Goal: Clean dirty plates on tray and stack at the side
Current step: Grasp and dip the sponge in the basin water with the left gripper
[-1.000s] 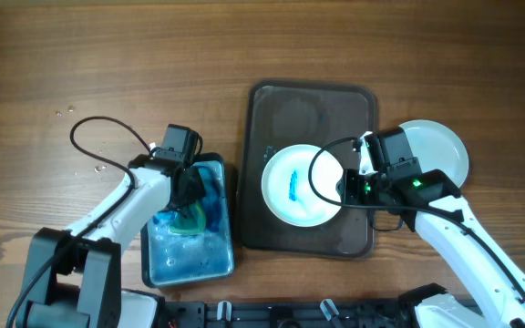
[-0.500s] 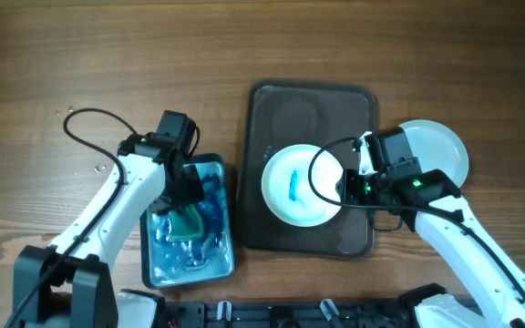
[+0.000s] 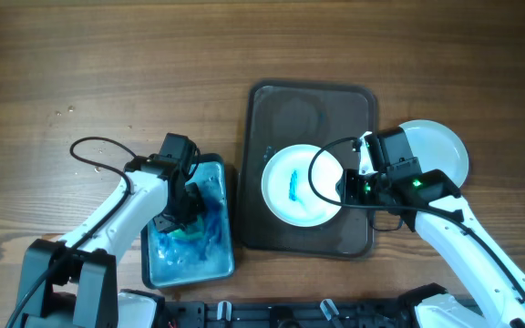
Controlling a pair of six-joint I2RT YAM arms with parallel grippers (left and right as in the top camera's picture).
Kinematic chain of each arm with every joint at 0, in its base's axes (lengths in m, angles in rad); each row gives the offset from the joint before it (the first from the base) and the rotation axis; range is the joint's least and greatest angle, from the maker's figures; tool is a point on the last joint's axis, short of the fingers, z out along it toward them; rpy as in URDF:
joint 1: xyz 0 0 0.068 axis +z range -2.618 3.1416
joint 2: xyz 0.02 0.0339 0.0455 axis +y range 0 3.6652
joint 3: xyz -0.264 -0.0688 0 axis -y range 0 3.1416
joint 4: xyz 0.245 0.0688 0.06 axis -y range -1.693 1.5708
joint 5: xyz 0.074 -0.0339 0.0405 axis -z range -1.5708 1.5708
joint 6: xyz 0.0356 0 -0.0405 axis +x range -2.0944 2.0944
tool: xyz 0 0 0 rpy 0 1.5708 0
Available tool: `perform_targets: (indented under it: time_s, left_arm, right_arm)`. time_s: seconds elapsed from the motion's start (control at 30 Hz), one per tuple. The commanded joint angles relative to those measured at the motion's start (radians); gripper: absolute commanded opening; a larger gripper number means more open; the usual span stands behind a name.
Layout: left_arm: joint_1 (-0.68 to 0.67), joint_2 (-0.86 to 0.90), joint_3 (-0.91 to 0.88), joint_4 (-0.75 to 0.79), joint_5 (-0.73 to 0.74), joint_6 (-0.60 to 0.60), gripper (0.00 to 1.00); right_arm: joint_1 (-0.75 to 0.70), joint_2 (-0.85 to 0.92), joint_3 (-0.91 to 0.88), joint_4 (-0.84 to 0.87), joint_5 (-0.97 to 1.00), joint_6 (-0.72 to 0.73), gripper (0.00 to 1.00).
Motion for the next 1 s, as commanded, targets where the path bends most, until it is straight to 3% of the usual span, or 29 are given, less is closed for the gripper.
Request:
perform_targets:
  time_s: [0.0, 0.03, 0.1, 0.17, 0.23, 0.27, 0.43, 0.6, 0.67, 0.77, 0.97]
  left_arm:
    - [0.011, 0.013, 0.069, -0.049, 0.020, -0.008, 0.04]
    - [0.011, 0.013, 0.098, -0.077, 0.021, 0.011, 0.11]
    - [0.011, 0.009, 0.164, -0.150, 0.020, 0.045, 0.37]
    - [0.011, 0.007, 0.203, -0.197, 0.019, 0.067, 0.57]
    - [0.011, 0.006, 0.214, -0.212, 0.015, 0.070, 0.69]
    - [0.011, 0.007, 0.213, -0.212, 0.015, 0.070, 0.70]
    - [0.011, 0.010, 0.150, -0.163, -0.054, 0.061, 0.57]
    - [0.011, 0.010, 0.021, -0.014, -0.071, 0.020, 0.30]
    - [0.011, 0.010, -0.007, 0.023, -0.071, 0.008, 0.24]
    - [0.011, 0.010, -0.015, 0.047, -0.071, 0.010, 0.04]
    - [0.012, 0.000, 0.105, -0.047, -0.052, 0.082, 0.04]
  right_arm:
    - [0.003, -0.011, 0.018, 0.002, -0.010, 0.007, 0.32]
    - [0.003, -0.011, 0.018, 0.002, -0.010, 0.007, 0.31]
    - [0.003, -0.011, 0.018, 0.002, -0.010, 0.006, 0.31]
    - [0.003, -0.011, 0.018, 0.002, -0.010, 0.006, 0.32]
    - [0.003, -0.011, 0.018, 0.001, -0.010, 0.006, 0.31]
    - [0.003, -0.011, 0.018, 0.001, -0.010, 0.006, 0.31]
    - [0.003, -0.011, 0.018, 0.002, -0.010, 0.007, 0.32]
    - [0.003, -0.011, 0.018, 0.000, 0.011, 0.017, 0.39]
    - [0.003, -0.011, 0.018, -0.010, 0.058, 0.105, 0.44]
    - [-0.001, -0.011, 0.018, -0.023, 0.109, 0.191, 0.50]
    - [-0.056, -0.011, 0.018, -0.033, 0.108, 0.187, 0.55]
